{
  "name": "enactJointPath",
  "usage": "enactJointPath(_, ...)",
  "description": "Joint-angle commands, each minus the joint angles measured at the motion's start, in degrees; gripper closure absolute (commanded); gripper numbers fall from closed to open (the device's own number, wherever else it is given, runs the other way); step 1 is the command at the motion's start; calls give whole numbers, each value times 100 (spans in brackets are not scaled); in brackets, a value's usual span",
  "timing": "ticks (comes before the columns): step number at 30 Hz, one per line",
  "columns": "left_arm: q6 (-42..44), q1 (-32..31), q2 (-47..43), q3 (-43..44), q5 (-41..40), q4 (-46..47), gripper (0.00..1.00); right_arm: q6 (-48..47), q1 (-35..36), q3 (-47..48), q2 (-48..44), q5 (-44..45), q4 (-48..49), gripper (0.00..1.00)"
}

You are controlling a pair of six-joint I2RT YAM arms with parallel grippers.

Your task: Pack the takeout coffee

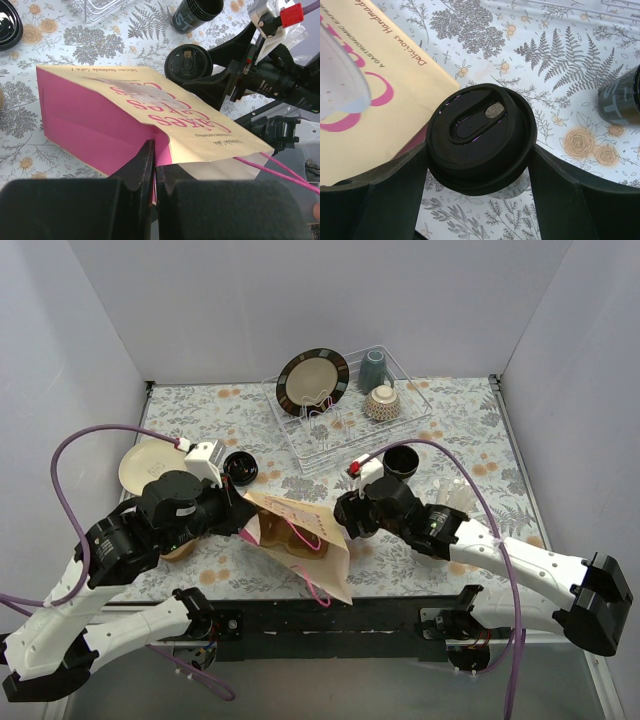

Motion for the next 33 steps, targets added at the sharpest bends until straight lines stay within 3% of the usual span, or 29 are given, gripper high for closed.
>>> enactJointPath(1, 59, 12, 7, 347, -71, -287, 100, 98, -63, -577, -397, 358, 1504, 29)
enactJointPath(9, -116, 21, -28, 171, 131, -639, 100, -314, -195, -1886, -995, 614, 3603, 26)
enactJointPath(15, -222, 12, -2, 110, 219, -561, 100, -473, -414, -2888, -1391, 282, 4764, 23)
enactJointPath(23, -336, 21, 68, 4, 263, -349, 100, -104, -450, -3592, -1584, 122, 5311, 23)
enactJointPath(33, -389, 12, 68, 30, 149, -226, 100, 28, -450, -3803, -1778, 263, 5136, 16)
